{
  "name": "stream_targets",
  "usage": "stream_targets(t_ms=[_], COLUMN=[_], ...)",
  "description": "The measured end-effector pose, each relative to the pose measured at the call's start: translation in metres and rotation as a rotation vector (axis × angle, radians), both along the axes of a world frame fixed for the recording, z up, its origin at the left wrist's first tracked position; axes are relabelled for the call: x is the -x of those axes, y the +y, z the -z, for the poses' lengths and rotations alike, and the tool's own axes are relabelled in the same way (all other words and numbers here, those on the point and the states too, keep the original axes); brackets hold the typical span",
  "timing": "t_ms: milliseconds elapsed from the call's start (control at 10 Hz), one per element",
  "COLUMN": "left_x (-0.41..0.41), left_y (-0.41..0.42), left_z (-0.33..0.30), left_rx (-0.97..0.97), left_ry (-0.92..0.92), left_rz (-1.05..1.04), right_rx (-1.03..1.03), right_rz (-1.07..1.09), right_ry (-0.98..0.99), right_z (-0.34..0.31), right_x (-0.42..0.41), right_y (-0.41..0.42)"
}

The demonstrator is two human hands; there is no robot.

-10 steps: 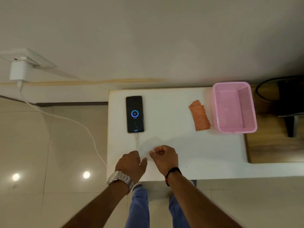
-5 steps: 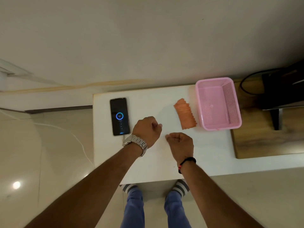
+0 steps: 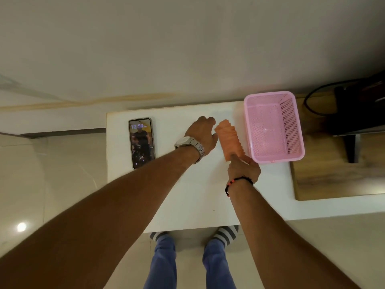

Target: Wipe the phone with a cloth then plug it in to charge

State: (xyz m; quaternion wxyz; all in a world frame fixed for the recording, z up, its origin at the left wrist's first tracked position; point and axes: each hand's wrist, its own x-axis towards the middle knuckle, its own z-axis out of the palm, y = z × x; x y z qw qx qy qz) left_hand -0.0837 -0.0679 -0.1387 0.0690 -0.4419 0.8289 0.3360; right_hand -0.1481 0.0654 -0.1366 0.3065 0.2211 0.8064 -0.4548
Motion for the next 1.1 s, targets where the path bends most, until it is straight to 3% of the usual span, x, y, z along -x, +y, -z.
stream_targets(t_ms=[200,300,500,600,700,900,1100], left_x=[0.035,0.040,0.030,0.039,0.072,0.107,0.023], left_y=[0.003,0.007,0.006,0.004,0.004,-0.003,0.048], left_z=[0.017,0.015,-0.019,-0.055,-0.082,-0.103,-0.136], left_rx=[0.099,0.054,-0.304,-0.384,-0.370,-0.057,-0.049], left_ry=[-0.065,-0.063,0.058,0.191,0.269,0.119,0.064], left_rz=[0.128,0.073,-0.251,-0.249,-0.153,0.043,0.033], right_rx=[-0.113,-0.131,0.042,0.155,0.239,0.232,0.178], right_rz=[-0.037,-0.102,-0.056,-0.016,0.047,0.087,-0.295], right_ry=[0.025,0.019,-0.117,-0.047,0.037,-0.017,0.038], right_z=[0.010,0.009,-0.026,-0.053,-0.077,-0.091,-0.133], right_x=[0.007,0.009,-0.006,0.006,0.035,0.084,0.050], right_y=[-0.007,-0.009,0.010,0.026,0.033,0.034,0.078])
